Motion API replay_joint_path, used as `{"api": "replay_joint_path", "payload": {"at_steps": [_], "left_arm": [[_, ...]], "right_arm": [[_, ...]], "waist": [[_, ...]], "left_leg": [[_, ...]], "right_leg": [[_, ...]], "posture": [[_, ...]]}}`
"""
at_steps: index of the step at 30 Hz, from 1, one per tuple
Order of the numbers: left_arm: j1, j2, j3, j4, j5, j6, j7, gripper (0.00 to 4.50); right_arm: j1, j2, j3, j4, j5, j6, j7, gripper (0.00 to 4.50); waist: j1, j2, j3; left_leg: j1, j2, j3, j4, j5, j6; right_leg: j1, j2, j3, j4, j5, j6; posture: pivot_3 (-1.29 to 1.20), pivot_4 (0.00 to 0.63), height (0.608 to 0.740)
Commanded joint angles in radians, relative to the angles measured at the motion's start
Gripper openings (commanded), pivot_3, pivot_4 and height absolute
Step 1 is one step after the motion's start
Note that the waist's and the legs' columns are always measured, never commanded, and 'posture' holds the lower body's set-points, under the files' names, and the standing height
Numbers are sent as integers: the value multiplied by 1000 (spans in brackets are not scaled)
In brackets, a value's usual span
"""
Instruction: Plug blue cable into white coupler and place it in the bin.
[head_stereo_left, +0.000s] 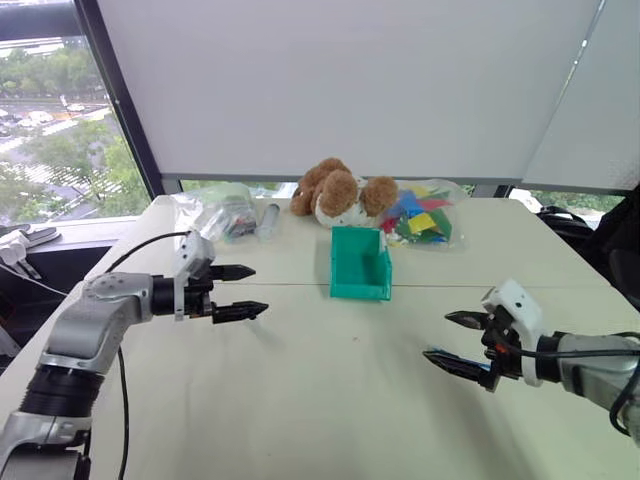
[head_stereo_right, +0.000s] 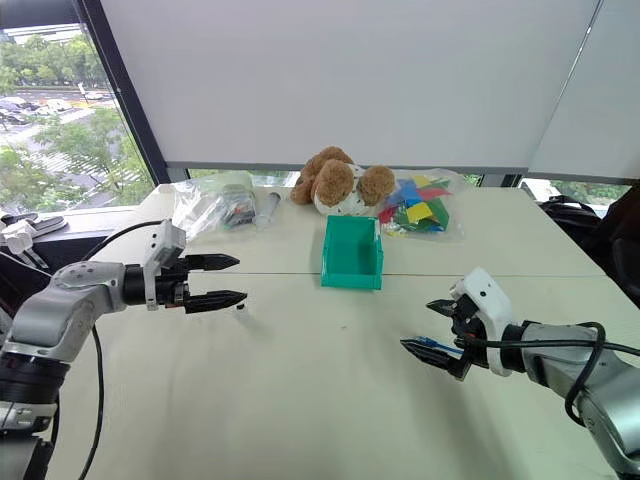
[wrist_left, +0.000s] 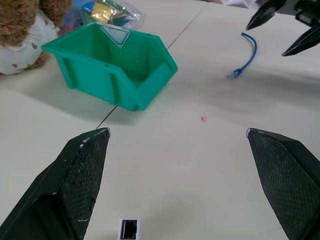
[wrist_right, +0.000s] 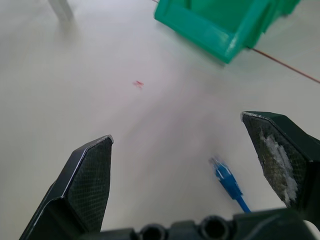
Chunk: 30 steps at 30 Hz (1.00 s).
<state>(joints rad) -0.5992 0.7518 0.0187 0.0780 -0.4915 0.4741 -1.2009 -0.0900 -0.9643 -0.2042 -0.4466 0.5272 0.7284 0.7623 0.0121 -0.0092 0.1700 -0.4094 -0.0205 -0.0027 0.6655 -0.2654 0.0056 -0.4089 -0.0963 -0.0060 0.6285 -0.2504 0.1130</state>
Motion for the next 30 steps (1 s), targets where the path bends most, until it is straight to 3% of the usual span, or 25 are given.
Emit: {"api": "replay_joint_path", "payload": {"at_steps": [1, 18, 30], "left_arm": [[-27, -10, -3, -1, 9, -23, -12, 4500], [35, -54, 5, -89, 0, 5, 26, 4500], [59, -37, 19, -122, -4, 12, 42, 4500]], "right_arm": [[-28, -12, 30, 97, -76, -87, 33, 4480], [-229, 74, 221, 646, -237, -286, 244, 4480], [-225, 59, 243, 721, -311, -344, 321, 4480]], "waist": [[0, 0, 0], [-5, 0, 0], [-5, 0, 0]], "left_leg": [[0, 0, 0, 0, 0, 0], [0, 0, 0, 0, 0, 0], [2, 0, 0, 0, 0, 0]], "right_leg": [[0, 0, 0, 0, 0, 0], [0, 1, 0, 1, 2, 3], [2, 1, 0, 1, 2, 3]], "posture": [[0, 150, 740], [0, 150, 740], [0, 150, 740]]}}
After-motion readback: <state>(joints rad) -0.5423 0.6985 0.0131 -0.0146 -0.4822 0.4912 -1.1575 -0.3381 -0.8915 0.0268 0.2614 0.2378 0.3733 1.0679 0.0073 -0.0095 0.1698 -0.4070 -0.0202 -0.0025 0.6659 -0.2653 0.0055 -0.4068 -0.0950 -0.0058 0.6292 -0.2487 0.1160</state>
